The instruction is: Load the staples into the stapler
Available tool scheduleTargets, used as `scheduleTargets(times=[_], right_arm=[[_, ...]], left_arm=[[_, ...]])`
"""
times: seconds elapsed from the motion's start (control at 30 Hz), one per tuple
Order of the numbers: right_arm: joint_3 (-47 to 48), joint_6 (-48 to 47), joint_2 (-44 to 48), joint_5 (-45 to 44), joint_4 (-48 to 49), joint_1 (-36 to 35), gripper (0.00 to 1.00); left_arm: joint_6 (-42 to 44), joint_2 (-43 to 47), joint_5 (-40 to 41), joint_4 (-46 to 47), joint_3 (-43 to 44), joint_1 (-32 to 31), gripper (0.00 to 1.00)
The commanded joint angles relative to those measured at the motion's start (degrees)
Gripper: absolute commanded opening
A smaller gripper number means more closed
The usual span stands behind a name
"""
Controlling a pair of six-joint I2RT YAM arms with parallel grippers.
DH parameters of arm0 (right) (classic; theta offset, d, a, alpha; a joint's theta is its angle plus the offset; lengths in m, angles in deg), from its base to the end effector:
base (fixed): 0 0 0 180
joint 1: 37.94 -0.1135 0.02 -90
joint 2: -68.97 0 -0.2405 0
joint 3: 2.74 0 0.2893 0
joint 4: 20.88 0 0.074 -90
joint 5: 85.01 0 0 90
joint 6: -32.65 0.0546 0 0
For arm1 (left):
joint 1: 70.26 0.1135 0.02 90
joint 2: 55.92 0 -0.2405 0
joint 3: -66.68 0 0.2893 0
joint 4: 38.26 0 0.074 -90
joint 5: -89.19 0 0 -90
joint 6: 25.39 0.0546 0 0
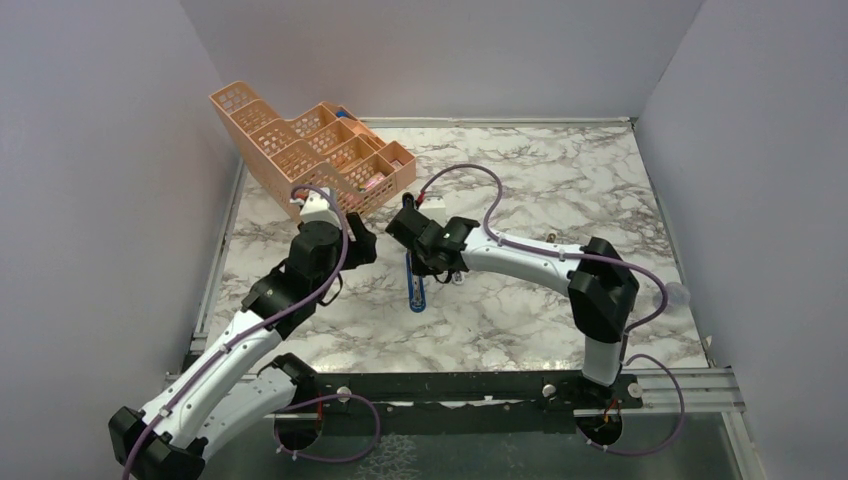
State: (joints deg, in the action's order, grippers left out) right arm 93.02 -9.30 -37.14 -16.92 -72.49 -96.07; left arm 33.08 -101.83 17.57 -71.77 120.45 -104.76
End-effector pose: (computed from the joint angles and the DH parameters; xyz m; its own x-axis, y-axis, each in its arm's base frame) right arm 0.2443 0.3544 0.1826 -0.8286 -0.0260 -0.5592 -0.1182 0.9845 0.1295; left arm 0.2180 -0.1289 0.2713 -0.4627 -0.2842 -0.8397 0.0719 0.9321 -0.3551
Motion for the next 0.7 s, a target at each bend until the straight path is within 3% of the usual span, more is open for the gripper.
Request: scheduleTargets(times=[0.0, 0.23, 0.67], right_arm=[[3.00, 1.36, -2.93, -3.13, 0.72, -1.69, 0.19], [4.45, 1.22, -4.64, -3.22, 1.59, -1.90, 0.19], [7.79, 0.81, -8.81, -1.75, 0.38, -1.90, 0.19]], left_arm=[[-0.01, 3.26, 6.93, -1.56, 1.35, 0.31, 0.71], [-0.95, 5.65, 11.17, -1.75, -0.19, 0.31, 0.74], [-1.16, 4.52, 11.07, -1.75, -0.38, 0.31, 0.75]])
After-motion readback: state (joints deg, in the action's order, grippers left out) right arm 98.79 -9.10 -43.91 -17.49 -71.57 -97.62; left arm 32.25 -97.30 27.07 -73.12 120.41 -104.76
